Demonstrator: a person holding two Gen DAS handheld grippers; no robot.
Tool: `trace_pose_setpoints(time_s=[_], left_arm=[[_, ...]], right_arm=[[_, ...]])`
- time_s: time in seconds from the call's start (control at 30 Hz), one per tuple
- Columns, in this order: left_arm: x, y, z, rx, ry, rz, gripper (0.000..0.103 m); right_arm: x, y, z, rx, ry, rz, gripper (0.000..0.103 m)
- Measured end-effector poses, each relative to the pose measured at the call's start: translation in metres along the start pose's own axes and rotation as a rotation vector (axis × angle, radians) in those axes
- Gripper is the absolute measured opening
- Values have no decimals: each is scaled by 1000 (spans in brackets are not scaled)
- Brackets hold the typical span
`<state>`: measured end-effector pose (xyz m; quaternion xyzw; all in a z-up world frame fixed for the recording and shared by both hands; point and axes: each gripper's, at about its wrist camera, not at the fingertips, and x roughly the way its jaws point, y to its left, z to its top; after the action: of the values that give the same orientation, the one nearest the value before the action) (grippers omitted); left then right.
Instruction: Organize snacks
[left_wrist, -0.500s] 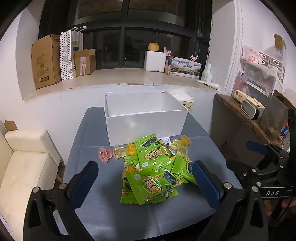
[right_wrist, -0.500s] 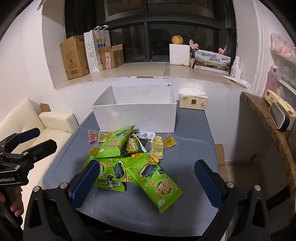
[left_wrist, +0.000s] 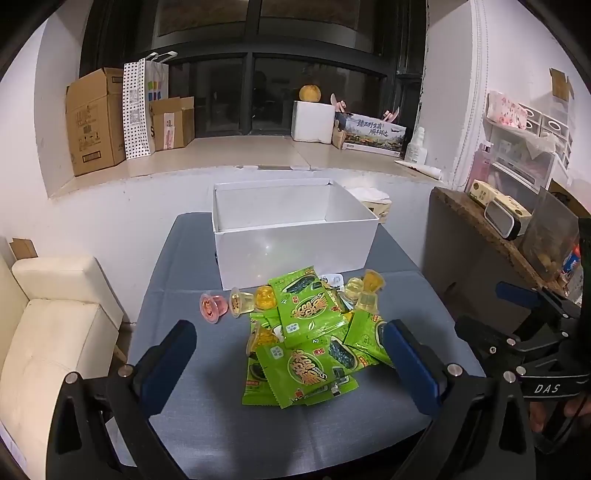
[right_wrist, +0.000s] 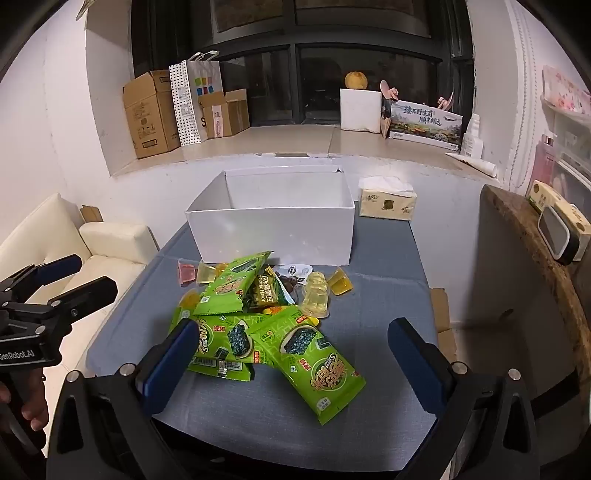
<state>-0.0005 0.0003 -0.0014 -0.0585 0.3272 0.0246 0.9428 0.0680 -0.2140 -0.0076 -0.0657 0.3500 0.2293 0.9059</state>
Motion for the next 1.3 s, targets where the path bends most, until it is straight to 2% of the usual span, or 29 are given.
trace_pose_setpoints(time_s=[1.3], left_arm=[[1,0,3,-2,5,-5,103]], right_arm=[[-5,2,4,-7,-10,2,103]])
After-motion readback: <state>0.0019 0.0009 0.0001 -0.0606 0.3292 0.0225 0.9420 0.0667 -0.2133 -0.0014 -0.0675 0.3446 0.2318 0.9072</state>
